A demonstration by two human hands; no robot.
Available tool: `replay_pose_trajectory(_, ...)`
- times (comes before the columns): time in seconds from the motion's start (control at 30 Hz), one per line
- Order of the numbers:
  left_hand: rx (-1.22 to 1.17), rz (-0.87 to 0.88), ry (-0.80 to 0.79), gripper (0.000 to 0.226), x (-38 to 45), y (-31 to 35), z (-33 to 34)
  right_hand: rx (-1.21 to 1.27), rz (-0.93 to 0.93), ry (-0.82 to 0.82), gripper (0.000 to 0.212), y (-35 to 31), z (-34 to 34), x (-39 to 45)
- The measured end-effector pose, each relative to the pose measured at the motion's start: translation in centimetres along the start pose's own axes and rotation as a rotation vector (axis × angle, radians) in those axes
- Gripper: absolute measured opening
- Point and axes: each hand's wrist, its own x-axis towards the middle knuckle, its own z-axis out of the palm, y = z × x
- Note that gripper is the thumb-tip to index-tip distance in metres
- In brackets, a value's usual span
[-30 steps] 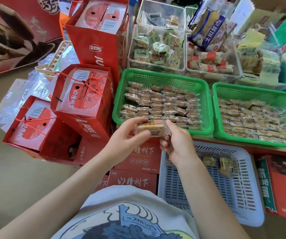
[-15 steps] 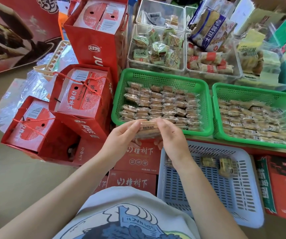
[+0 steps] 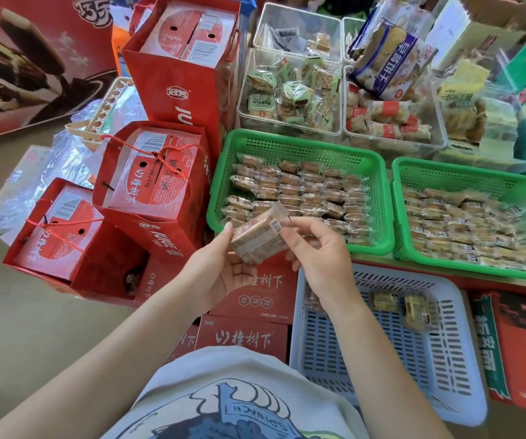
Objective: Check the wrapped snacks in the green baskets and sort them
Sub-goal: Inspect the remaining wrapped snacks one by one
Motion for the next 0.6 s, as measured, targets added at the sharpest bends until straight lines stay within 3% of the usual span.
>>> replay_pose_trajectory(0.1,-0.012,-0.088,-0.022,0.06,0.0,-0.3,0.2,-0.032,-0.023,0.124,0.009,0.4,0.3,0.3)
replay_pose_trajectory(0.27,0.038,-0.169,-0.027,0.061,0.7,-0.5,-0.4,0.033,0.069,0.083,0.018,0.6,0.9,0.7)
replay_pose_trajectory(0.4,0.139,-0.122,0.001,0.075,1.2,-0.1,-0.8,0.078,0.171,0.107,0.02,1.1,1.4,1.5)
replay_pose_trajectory(0.6,0.04,0.122,-0.037,0.023,2.7,1.1,-1.8,0.169,0.317,0.134,0.015,1.6,1.7,3.8)
